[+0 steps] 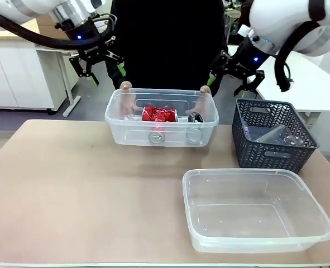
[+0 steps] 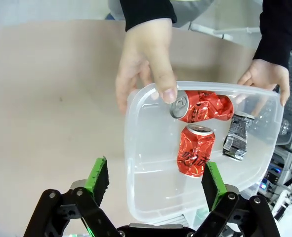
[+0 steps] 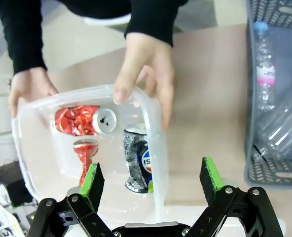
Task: Sort the waste into each basket.
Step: Pick up the Organizing box on the right side of the table and lift it.
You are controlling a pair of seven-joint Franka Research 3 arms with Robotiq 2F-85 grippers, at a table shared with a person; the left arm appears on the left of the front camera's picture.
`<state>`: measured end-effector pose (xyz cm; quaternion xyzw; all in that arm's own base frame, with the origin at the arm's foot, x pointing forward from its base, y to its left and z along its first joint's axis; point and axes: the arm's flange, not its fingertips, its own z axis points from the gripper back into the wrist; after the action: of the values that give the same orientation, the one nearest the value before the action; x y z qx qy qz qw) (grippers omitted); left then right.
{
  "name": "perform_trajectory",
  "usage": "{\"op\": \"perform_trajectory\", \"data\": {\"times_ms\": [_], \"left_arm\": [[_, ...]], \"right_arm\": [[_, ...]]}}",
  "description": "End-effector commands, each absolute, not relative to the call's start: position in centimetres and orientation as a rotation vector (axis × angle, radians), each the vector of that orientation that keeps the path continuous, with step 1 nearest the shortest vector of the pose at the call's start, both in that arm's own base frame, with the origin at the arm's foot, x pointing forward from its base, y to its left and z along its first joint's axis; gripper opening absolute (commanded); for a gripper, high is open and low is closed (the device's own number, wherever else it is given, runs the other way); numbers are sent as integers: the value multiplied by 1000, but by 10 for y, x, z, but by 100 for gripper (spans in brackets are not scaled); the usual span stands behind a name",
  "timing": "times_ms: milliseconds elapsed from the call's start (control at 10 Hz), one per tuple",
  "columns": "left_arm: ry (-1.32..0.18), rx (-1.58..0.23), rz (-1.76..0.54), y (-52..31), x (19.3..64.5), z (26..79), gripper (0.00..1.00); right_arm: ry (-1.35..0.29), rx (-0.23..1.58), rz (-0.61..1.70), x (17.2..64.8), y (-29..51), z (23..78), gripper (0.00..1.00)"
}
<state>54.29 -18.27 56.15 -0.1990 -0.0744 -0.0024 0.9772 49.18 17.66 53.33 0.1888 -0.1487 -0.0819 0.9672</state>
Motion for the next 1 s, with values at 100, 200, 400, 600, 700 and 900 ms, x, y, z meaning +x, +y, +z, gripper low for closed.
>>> {"op": "perform_trajectory", "data": {"times_ms": [100, 200, 400, 600, 700, 900], "left_arm": [[-142, -387, 0, -181, 542, 561, 98], [-142, -387, 0, -181, 542, 561, 98], [-105, -401, -61, -191, 521, 580, 98], [-102, -304, -129, -219, 462, 612, 98], [-38, -257, -186, -227, 433, 621, 98], [104, -252, -318, -257, 386, 620, 98]], "right_arm": [[-296, 376, -176, 496, 176, 539, 100], [-296, 376, -176, 496, 176, 539, 100], [-299, 383, -164, 492, 177, 537, 97], [-307, 525, -39, 430, 114, 566, 100], [-327, 428, 29, 396, 84, 573, 100], [-332, 248, 169, 328, 42, 559, 100]]}}
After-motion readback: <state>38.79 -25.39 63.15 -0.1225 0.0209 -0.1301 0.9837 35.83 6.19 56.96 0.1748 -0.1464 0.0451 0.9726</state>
